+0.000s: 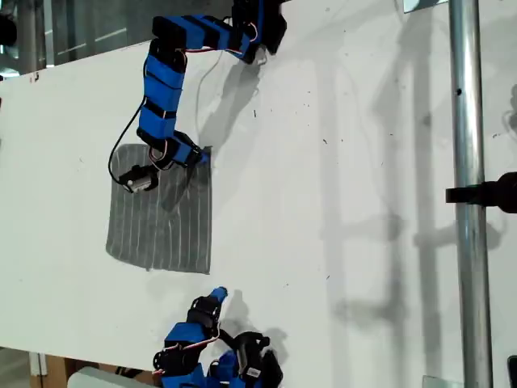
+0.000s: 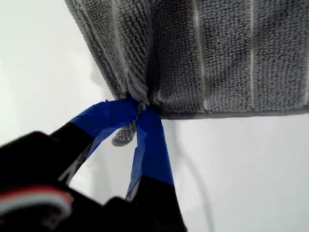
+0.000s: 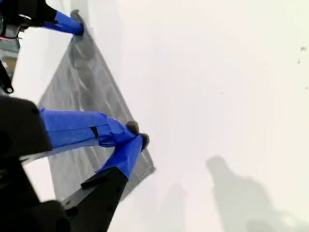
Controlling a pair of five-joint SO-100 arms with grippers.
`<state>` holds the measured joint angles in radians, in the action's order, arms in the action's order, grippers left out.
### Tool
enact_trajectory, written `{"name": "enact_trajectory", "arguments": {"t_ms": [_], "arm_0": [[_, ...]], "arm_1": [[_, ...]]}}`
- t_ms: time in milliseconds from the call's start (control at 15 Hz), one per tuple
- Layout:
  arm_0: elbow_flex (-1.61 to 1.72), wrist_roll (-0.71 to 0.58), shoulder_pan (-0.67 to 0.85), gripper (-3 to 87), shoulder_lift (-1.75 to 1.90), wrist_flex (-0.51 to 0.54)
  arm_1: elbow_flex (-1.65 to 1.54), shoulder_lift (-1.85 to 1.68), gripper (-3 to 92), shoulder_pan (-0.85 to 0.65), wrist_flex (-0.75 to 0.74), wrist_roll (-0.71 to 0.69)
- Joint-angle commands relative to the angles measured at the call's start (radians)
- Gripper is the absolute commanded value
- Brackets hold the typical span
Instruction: Grasp corners of a towel and fold twice.
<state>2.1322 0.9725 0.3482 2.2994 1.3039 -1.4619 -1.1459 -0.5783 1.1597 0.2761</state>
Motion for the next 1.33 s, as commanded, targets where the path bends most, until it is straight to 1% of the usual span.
{"name": "enact_trajectory", "arguments": {"t_ms": [0, 67, 200, 267, 333, 400, 600, 800, 1000, 1067, 1133, 1267], "arm_0": [[-0.224, -0.325, 0.133, -3.1, -0.16, 0.032], [-0.339, -0.394, 0.216, -3.1, -0.239, 0.077], [-0.552, -0.456, 0.357, -2.9, -0.36, 0.137], [-0.669, -0.489, 0.394, 1.2, -0.439, 0.176], [-0.792, -0.5, 0.431, 16.4, -0.531, 0.229], [-0.89, -0.537, 0.451, 21.3, -0.614, 0.262], [-1.078, -0.601, 0.457, 26.6, -0.79, 0.342], [-1.057, -0.647, 0.44, 25.0, -0.798, 0.356], [-0.948, -0.637, 0.426, 24.7, -0.79, 0.35], [-0.888, -0.627, 0.428, 24.1, -0.79, 0.328], [-0.811, -0.623, 0.428, 23.9, -0.79, 0.278], [-0.667, -0.606, 0.431, 24.2, -0.788, 0.138]], "arm_1": [[0.052, -0.086, -0.2, 0.025, -0.011, 0.015], [0.052, -0.091, -0.2, 0.031, -0.011, 0.021], [0.048, -0.103, -0.2, 0.041, -0.009, 0.032], [0.038, -0.115, -0.2, 0.044, -0.009, 0.035], [0.026, -0.13, -0.2, 0.048, -0.009, 0.037], [0.015, -0.144, -0.2, 0.048, -0.009, 0.038], [-0.009, -0.184, -0.2, 0.041, -0.009, 0.041], [-0.017, -0.198, -0.2, 0.034, -0.011, 0.041], [-0.017, -0.201, -0.2, 0.034, -0.011, 0.041], [-0.017, -0.202, -0.2, 0.035, -0.011, 0.041], [-0.017, -0.202, -0.2, 0.038, -0.011, 0.041], [-0.018, -0.206, -0.2, 0.041, -0.011, 0.041]]}}
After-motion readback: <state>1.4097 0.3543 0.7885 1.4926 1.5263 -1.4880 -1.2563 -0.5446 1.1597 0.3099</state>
